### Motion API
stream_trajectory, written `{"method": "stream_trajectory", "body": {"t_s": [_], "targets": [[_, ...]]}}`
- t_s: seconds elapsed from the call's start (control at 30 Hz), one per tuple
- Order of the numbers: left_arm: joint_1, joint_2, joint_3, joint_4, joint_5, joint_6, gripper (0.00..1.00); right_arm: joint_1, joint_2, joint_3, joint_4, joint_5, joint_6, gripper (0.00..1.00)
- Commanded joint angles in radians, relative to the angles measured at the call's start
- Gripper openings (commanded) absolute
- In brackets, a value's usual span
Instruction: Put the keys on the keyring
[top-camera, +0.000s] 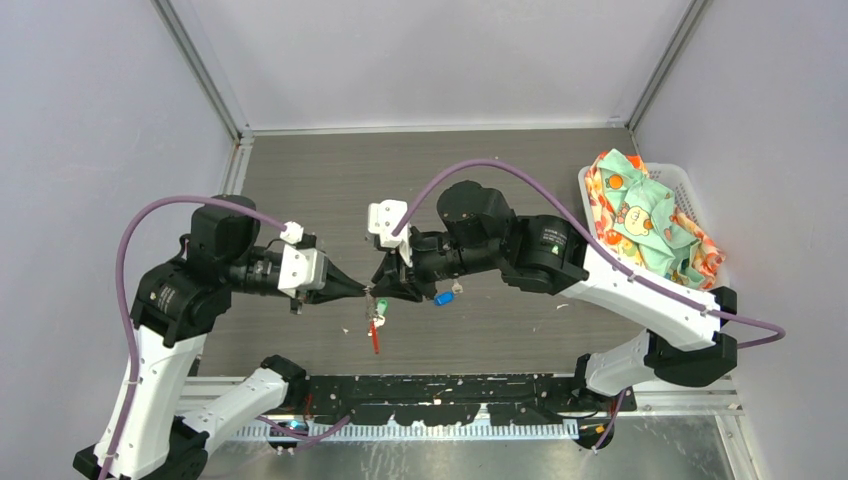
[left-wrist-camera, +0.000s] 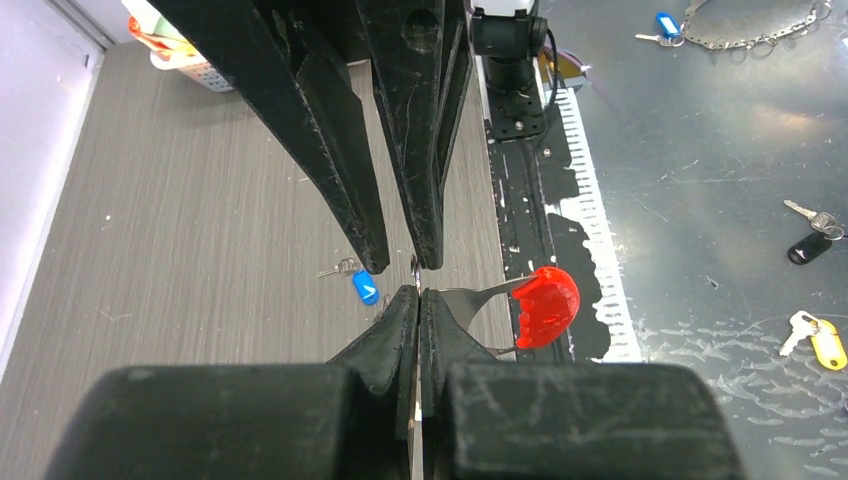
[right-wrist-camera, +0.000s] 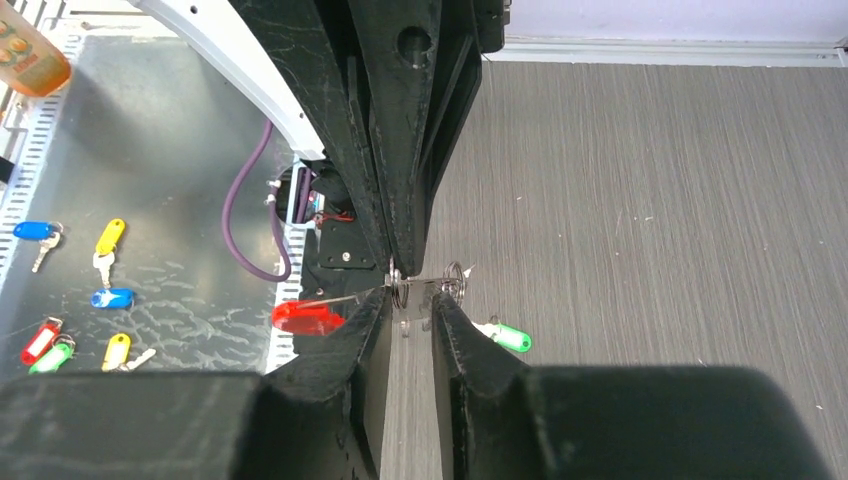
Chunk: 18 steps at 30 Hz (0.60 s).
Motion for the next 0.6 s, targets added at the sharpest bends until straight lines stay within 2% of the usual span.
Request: {"method": "stream_trajectory", "body": {"t_s": [0.0, 0.13, 0.17, 0.2, 0.27, 0.33, 0.37, 0.43, 0.47, 0.57], "targets": [[-0.001, -0.005, 0.019, 0.043, 0.001, -0.028, 0.00, 0.004, 0.011, 0.052, 0.048, -0.007, 0.005, 0.25], [-0.001, -0.007, 0.009, 0.049, 0.005, -0.031, 0.00, 0.003, 0.024, 0.058, 0.052, -0.009, 0.005, 0.23], [-0.001, -0.006, 0.008, 0.049, 0.005, -0.033, 0.00, 0.003, 0.029, 0.061, 0.051, -0.011, 0.004, 0.20], [-0.001, -0.005, 0.008, 0.051, 0.004, -0.034, 0.00, 0.003, 0.032, 0.065, 0.047, -0.009, 0.000, 0.11], [-0.001, -0.004, 0.016, 0.055, -0.001, -0.041, 0.00, 0.004, 0.030, 0.065, 0.046, 0.010, -0.005, 0.01], [-0.001, -0.006, 0.020, 0.055, -0.006, -0.049, 0.00, 0.003, 0.010, 0.041, 0.070, 0.040, -0.005, 0.01], [-0.001, -0.008, 0.019, 0.057, -0.011, -0.054, 0.04, 0.003, -0.006, 0.021, 0.093, 0.055, -0.002, 0.01], [-0.001, -0.019, 0.010, 0.087, -0.029, -0.096, 0.24, 0.003, -0.055, -0.032, 0.179, 0.078, 0.016, 0.01], [-0.001, -0.033, 0.002, 0.109, -0.040, -0.124, 0.30, 0.003, -0.083, -0.070, 0.230, 0.087, 0.031, 0.01], [-0.001, -0.063, -0.018, 0.146, -0.072, -0.177, 0.39, 0.004, -0.166, -0.218, 0.413, 0.100, 0.084, 0.01]]}}
